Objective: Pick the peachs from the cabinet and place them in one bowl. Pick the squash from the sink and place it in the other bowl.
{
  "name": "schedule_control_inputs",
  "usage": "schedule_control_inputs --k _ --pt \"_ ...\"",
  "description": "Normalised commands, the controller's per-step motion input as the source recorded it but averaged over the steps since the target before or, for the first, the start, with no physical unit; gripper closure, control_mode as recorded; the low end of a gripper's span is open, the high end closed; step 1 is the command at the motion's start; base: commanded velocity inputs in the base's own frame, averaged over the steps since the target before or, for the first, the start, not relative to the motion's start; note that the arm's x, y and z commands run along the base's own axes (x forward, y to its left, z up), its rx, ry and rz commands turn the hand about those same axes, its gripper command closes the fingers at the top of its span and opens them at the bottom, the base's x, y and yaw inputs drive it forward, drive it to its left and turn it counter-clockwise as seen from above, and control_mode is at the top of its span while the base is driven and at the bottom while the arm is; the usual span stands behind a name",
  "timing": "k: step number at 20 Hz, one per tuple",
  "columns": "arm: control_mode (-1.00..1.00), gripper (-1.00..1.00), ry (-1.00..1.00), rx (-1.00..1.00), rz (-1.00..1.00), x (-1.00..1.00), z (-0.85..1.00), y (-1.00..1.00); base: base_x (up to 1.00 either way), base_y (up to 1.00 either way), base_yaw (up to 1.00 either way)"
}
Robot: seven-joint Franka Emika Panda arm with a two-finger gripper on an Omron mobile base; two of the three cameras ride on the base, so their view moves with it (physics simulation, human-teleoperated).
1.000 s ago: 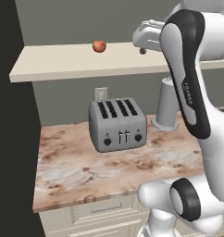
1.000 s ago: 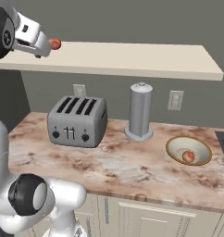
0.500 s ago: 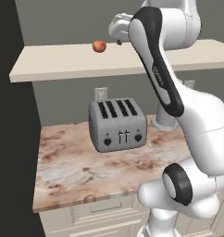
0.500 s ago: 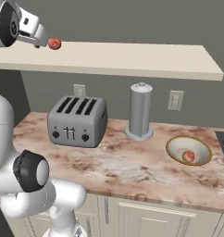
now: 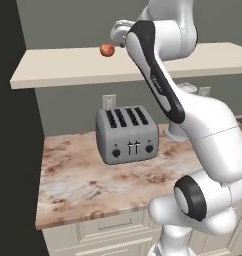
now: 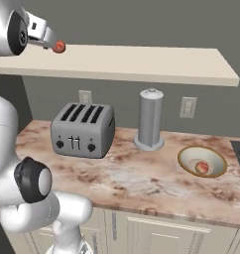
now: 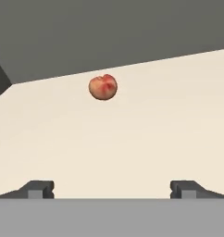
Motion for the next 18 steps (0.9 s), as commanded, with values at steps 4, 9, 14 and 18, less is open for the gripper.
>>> schedule_control_inputs --k 4,9,14,18 --pt "-1.0 -1.0 -0.25 -0.01 0.0 0.45 -0.04 0.11 0.0 0.0 0.0" --pt "-1.0 -1.0 -0.03 0.0 0.0 0.14 0.01 0.23 0.0 0.0 0.0" --pt "-1.0 -1.0 0.16 0.0 0.0 0.24 0.01 0.04 0.0 0.0 0.0" --pt "-1.0 -1.0 0.19 0.0 0.0 0.24 0.1 0.0 0.0 0.0 0.0"
